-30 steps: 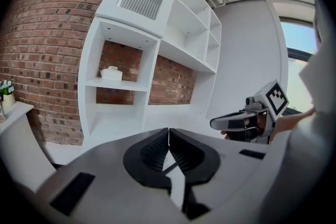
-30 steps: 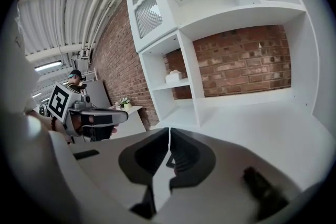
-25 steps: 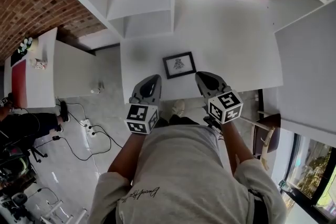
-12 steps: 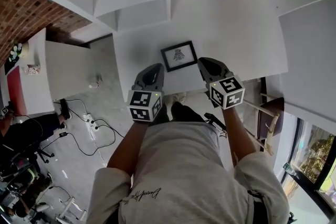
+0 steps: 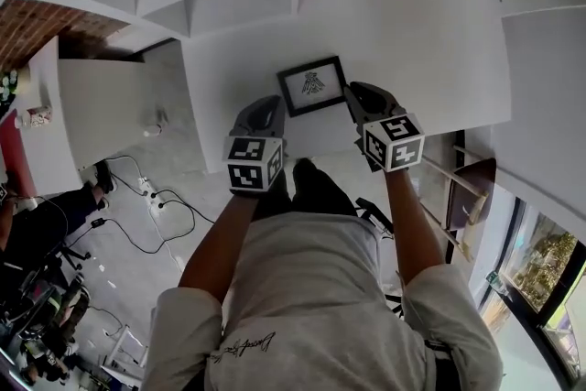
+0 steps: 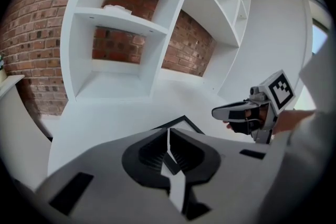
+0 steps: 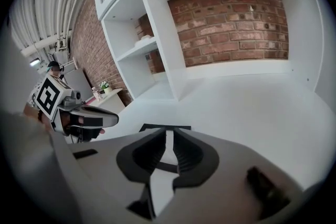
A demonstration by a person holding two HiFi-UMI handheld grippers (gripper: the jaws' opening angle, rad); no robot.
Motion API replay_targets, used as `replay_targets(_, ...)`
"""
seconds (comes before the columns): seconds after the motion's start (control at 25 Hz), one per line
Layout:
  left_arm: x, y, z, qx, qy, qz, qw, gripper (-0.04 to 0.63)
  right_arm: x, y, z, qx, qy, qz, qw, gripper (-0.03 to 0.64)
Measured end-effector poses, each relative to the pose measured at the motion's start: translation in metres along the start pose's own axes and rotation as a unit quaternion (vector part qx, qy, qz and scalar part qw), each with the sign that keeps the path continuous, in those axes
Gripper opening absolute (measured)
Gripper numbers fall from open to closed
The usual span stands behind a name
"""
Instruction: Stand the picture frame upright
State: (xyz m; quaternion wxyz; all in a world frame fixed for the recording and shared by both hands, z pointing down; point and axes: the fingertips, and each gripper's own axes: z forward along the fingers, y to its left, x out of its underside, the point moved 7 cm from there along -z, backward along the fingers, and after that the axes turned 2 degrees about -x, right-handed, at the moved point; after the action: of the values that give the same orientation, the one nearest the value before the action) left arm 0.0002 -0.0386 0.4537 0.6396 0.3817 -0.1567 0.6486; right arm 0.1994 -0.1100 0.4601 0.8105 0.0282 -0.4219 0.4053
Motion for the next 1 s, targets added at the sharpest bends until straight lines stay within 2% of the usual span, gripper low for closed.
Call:
replay_targets(0.12,0.007,0.003,0.013,0.000,0.022,-0.002,0.9998,0.034,0.006,-0.011,0.011,0.007,0.012,0.003,1.000,0.052)
replay_targets(0.32,0.023,0.007,0.029,-0.002,0.052,-0.034,0.9981,0.081,0.019,-0.022,0.025,0.007,0.036,-0.001,0.999,0.074)
replay_targets(0.52,0.032,0.013,0.039,-0.008,0.058,-0.081,0.9950,0.115,0.028,-0.028,0.038,0.005,0.059,-0.007,0.998,0.092)
replay_targets(0.64,0.035,0.013,0.044,-0.010,0.060,-0.091,0.9940,0.132,0.031,-0.031,0.045,0.004,0.065,0.003,0.998,0.100)
replay_targets(1.0,0.043,0.011,0.056,-0.027,0.074,-0.113,0.9905,0.135,0.034,-0.036,0.058,-0.001,0.090,-0.010,0.996,0.114)
